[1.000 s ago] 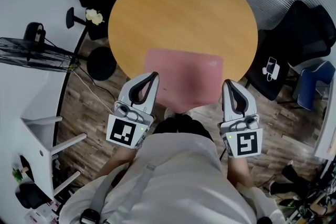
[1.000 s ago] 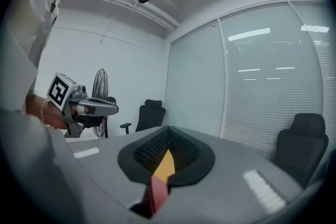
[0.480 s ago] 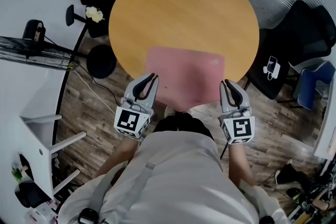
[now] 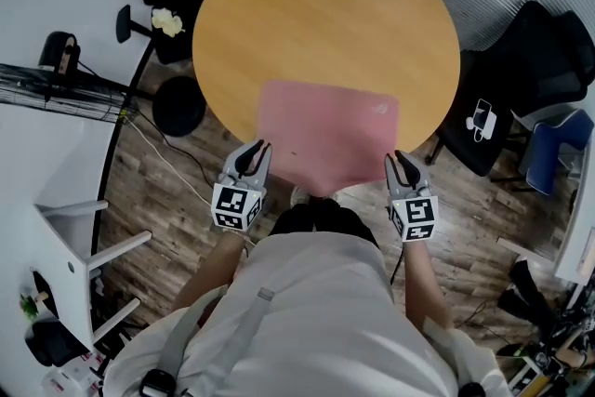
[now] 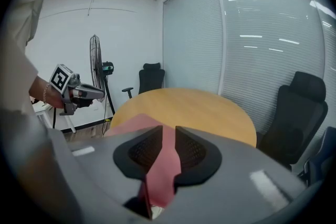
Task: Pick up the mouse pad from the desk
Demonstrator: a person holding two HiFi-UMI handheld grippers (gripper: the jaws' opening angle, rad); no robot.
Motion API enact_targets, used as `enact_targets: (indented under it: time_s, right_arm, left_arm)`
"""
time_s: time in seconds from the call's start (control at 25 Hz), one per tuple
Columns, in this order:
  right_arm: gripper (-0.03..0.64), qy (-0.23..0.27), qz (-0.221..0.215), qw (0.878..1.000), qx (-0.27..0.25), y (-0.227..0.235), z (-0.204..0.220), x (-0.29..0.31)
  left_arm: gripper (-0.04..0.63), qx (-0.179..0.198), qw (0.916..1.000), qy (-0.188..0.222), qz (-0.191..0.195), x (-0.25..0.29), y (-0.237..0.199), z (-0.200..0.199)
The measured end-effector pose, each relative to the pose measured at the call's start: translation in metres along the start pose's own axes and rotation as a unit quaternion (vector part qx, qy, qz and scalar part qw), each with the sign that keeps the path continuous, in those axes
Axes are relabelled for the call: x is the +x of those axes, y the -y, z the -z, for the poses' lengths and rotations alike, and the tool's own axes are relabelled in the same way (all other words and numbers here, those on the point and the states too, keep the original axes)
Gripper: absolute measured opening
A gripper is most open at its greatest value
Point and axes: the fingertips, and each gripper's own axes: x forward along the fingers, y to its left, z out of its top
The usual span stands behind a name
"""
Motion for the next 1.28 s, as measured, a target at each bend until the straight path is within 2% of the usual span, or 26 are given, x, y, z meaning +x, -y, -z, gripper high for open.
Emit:
enact_targets:
  time_s: [0.44,0.96,1.28]
  right_arm:
    - [0.098,-0.082,-0.014,0.996,0.022,0.009,0.081,0.016]
    - [0.140,-0.161,-0.026,0.984,0.075,0.018,0.168,0.029]
    - [0.201,-0.200,-0.045,0.973,0.110,0.018,0.204,0.034]
  left_arm:
    - [0.072,-0.025,0.9962,-0.082,-0.018,0.002,-0.024,0.089]
    - [0.138,-0.090,0.9823,-0.164,-0.006,0.003,-0.044,0.177]
    - [0.175,-0.105,0.9746,-0.197,0.019,0.006,-0.058,0.214]
